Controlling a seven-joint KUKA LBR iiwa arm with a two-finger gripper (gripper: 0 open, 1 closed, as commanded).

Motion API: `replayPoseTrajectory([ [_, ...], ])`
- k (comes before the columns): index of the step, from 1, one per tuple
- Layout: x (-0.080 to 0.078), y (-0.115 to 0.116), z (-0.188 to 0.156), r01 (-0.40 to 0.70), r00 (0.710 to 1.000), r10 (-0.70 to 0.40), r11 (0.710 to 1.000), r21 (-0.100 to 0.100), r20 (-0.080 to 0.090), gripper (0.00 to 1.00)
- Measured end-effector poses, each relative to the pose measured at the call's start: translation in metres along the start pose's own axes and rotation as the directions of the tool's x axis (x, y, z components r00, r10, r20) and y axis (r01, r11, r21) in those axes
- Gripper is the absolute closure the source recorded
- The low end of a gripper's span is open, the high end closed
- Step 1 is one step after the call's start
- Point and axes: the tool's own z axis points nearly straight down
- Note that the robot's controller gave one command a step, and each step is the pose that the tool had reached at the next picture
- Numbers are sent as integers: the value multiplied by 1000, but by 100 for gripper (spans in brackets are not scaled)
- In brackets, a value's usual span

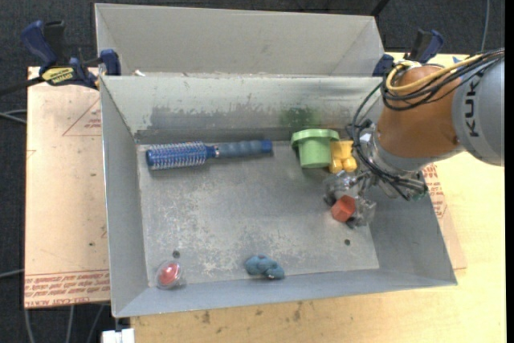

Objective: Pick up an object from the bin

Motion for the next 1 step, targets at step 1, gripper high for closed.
replayPoseTrajectory([
  [1,-9,-9,-177,-56,998,56,998,8,8,100],
])
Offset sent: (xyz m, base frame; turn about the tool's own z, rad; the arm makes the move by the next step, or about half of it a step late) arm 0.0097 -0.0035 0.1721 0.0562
